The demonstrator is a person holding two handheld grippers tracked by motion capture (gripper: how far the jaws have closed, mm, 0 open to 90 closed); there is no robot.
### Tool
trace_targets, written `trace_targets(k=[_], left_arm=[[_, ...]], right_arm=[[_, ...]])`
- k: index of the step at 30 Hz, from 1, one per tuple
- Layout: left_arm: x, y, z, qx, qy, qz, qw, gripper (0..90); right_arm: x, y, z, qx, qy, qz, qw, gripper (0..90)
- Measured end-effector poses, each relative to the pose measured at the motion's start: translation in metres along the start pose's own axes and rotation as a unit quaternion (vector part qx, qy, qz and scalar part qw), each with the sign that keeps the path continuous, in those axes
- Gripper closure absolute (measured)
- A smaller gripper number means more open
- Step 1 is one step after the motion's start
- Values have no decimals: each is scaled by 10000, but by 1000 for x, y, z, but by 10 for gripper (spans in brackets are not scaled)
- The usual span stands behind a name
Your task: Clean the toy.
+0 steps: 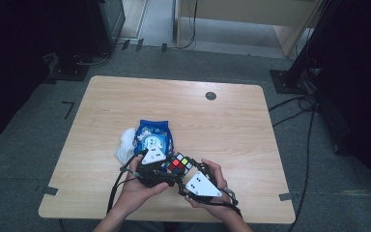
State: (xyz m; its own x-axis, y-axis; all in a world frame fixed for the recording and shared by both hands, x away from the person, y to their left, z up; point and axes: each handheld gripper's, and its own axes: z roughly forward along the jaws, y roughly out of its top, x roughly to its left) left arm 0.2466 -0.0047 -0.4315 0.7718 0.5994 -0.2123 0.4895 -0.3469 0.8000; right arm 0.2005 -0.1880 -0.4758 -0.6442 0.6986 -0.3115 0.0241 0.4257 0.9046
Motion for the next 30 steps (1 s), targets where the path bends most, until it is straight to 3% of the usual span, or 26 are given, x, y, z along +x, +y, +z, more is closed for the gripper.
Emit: trace_targets(k=[14, 30], left_arm=[[-2, 0, 3, 82, 49, -47, 9999, 282], [-8, 1, 9, 279, 271, 65, 9992, 248]], right_arm=[[1, -1, 1, 21, -14, -66, 10000, 346], [3, -1, 2, 41, -41, -120, 9999, 346]])
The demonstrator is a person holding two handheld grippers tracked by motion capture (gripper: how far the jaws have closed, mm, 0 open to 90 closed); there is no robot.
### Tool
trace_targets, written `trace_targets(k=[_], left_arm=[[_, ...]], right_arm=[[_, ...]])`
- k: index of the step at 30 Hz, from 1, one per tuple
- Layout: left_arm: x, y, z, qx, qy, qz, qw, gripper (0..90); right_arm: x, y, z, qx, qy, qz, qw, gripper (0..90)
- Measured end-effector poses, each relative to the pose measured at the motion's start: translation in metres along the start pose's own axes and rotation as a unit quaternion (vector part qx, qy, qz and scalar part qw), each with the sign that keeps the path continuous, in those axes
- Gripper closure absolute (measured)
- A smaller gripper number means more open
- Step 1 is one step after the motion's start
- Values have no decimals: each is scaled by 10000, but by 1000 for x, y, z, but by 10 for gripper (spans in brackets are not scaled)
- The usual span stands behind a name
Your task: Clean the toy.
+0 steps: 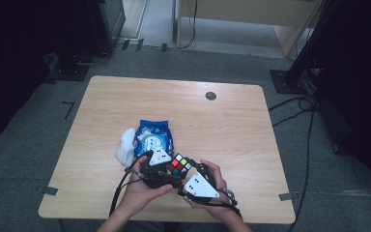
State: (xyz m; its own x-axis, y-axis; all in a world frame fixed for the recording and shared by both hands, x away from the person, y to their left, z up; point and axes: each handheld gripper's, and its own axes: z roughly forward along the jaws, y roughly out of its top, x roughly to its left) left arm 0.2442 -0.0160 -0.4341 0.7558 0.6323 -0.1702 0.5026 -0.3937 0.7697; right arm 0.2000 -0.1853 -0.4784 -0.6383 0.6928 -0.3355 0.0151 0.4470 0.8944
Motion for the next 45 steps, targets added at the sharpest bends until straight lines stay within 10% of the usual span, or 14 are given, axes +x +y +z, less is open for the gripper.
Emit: trace_targets(k=[45], left_arm=[[-4, -1, 5, 202, 18, -57, 9998, 325]], right_arm=[[10, 3, -1, -60, -125, -337, 9993, 347]])
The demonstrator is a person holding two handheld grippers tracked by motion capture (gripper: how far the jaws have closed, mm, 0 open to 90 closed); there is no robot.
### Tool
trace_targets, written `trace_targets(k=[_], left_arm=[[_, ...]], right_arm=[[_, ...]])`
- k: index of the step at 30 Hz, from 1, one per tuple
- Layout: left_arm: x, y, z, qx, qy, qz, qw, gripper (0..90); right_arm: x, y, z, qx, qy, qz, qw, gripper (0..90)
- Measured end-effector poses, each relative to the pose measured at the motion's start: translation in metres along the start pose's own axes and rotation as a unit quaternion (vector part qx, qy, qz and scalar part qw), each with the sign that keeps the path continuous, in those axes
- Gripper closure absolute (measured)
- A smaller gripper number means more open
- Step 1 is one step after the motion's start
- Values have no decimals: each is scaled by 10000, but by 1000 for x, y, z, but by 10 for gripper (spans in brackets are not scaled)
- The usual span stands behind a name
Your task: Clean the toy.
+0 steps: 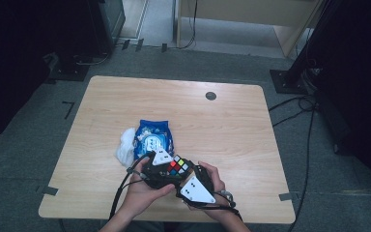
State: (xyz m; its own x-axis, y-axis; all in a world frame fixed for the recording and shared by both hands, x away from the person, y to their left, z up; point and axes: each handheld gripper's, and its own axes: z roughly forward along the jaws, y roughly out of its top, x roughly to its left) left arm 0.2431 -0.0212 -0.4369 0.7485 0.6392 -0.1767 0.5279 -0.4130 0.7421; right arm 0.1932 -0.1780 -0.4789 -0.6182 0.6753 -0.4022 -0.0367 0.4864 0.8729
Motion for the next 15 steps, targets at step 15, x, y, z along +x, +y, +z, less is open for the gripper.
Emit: trace_targets(k=[15], left_arm=[[3, -3, 1, -1, -127, -78, 9999, 340]], right_arm=[[2, 1, 0, -35, 4, -104, 9999, 346]])
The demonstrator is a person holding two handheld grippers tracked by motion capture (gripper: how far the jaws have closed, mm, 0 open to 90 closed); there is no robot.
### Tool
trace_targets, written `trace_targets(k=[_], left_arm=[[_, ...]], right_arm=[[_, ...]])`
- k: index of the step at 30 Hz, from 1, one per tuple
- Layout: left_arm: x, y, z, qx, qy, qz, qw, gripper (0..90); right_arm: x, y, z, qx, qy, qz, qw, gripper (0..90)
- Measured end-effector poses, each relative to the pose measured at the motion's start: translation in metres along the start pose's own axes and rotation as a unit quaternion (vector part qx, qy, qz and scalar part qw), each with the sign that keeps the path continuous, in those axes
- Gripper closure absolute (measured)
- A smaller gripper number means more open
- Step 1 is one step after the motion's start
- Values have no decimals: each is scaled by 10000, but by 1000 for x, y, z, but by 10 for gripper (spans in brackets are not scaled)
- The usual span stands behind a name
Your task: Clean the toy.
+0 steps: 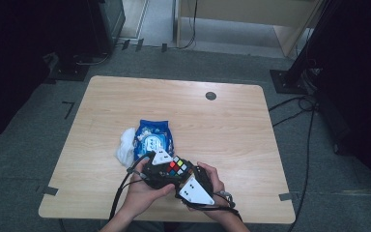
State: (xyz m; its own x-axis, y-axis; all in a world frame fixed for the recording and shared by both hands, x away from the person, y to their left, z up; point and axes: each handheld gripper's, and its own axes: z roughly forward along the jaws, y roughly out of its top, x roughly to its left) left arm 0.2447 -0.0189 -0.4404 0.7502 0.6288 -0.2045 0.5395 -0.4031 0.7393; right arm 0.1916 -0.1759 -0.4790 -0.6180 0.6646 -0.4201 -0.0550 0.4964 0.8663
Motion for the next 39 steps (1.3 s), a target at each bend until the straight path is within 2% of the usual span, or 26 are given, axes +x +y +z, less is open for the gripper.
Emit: trace_targets(k=[7, 11, 14, 19, 27, 34, 39], left_arm=[[5, 0, -3, -52, -134, -107, 9998, 341], [10, 3, -11, -205, -131, -196, 9995, 341], [13, 4, -14, -220, -197, -252, 9992, 341], [13, 4, -13, -192, -217, -225, 9993, 341], [15, 5, -17, -309, -339, -157, 9988, 338], [20, 7, -26, -563, -544, -254, 9966, 320], [28, 8, -35, -711, -587, -295, 9953, 288]], right_arm=[[-1, 0, 1, -13, 71, 134, 9999, 341], [-4, -4, 3, 114, 36, 153, 9998, 326], [-6, -7, 4, 148, 71, 265, 9995, 320], [-5, -7, 6, 166, 65, 232, 9996, 325], [-5, -4, 3, 99, 48, 182, 9998, 345], [-8, -5, 1, 103, 20, 170, 9998, 345], [-11, -6, 2, 122, -34, 226, 9997, 346]])
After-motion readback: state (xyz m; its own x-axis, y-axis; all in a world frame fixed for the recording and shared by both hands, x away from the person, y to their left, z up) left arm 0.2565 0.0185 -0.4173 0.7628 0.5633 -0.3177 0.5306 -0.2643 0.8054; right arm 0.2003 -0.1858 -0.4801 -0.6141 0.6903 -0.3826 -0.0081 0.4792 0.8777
